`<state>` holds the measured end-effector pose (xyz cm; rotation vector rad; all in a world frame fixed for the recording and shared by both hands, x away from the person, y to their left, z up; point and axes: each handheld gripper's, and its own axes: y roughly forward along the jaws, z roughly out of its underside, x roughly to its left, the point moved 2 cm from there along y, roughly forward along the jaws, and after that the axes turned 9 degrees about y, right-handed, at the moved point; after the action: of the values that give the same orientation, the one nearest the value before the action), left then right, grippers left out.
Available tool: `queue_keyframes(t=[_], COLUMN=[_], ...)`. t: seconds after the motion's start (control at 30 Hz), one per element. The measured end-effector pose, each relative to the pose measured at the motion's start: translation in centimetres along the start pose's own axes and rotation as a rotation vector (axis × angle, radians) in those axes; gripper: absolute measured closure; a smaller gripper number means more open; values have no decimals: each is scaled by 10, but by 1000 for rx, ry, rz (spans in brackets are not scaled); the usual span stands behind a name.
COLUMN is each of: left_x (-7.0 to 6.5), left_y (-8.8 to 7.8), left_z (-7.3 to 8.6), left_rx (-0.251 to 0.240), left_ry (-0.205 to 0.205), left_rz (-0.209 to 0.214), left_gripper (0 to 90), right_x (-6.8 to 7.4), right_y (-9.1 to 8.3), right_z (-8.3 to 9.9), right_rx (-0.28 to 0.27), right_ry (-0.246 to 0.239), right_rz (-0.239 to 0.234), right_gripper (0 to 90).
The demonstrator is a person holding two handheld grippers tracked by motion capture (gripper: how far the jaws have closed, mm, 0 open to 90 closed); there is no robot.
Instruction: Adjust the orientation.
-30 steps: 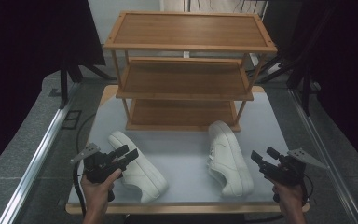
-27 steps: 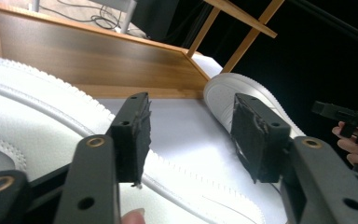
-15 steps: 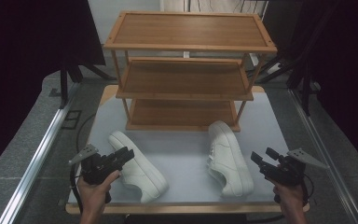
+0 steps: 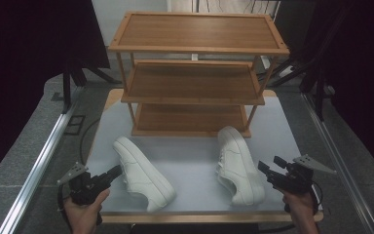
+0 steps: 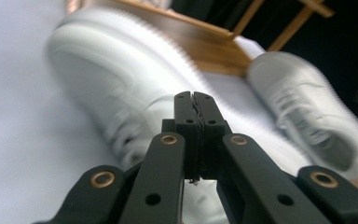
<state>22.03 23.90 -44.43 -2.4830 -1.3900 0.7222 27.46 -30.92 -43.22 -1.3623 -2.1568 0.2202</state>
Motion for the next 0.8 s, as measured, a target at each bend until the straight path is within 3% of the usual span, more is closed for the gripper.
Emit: queue_keyframes(t=[0.1, 0.37, 0.8], left_x=[5, 3, -5], left_y=[-1, 2, 20], left_z=[16, 34, 26], left_rx=[32, 86, 102], left_ry=[-27, -41, -11], left_rz=[-10, 10, 32], left_gripper=[900, 900, 900], right_x=[-1, -3, -8], right_y=[1, 2, 2], right_z=[2, 4, 5], right_rx=[15, 22, 16], right_ry=[-1, 8, 34], right_rz=[3, 17, 30], right_gripper=[274, 278, 281])
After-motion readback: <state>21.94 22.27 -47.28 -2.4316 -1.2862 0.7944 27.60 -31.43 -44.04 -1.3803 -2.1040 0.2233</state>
